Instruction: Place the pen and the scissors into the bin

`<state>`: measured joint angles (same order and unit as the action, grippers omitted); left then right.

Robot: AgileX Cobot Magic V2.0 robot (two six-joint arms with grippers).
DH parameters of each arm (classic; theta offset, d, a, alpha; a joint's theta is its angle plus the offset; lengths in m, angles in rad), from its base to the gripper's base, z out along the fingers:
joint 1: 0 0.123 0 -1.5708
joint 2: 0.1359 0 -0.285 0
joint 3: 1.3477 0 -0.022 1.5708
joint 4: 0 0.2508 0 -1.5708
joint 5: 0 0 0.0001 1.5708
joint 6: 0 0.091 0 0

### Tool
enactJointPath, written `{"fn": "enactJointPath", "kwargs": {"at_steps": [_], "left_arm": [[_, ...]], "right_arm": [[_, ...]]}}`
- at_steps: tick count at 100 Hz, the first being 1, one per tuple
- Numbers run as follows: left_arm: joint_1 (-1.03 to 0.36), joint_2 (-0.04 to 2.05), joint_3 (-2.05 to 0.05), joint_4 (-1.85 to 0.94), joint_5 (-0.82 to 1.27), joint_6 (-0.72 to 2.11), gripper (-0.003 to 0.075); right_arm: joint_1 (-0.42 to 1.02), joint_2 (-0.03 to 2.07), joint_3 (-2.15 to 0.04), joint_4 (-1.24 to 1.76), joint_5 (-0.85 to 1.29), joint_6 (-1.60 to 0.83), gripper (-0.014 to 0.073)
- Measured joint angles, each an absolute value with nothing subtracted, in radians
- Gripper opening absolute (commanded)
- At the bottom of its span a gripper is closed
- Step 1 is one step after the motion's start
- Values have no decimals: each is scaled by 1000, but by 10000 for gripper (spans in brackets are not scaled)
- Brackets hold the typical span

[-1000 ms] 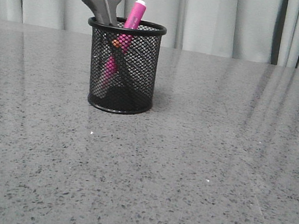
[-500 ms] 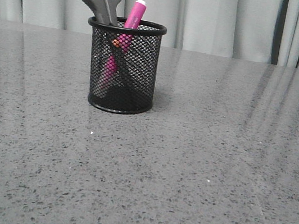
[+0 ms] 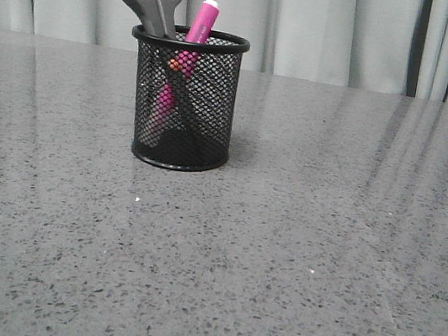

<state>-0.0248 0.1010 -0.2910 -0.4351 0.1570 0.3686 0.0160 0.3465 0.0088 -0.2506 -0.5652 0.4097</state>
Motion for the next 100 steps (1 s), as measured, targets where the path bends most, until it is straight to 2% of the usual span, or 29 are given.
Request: {"fn": "enactJointPath", "kwargs": {"at_steps": [20, 41, 75, 100], "left_arm": [[-25, 101, -290, -429, 157, 369, -21], [-25, 101, -260, -198, 151, 369, -22], [-42, 97, -105, -46, 92, 245, -22], [-88, 2, 3, -18, 87, 162, -22]], "right_arm": [[16, 347, 9, -251, -564, 410, -76], [16, 347, 9, -251, -564, 410, -76], [16, 347, 9, -251, -564, 410, -76], [16, 347, 9, -251, -563, 410, -76]]}}
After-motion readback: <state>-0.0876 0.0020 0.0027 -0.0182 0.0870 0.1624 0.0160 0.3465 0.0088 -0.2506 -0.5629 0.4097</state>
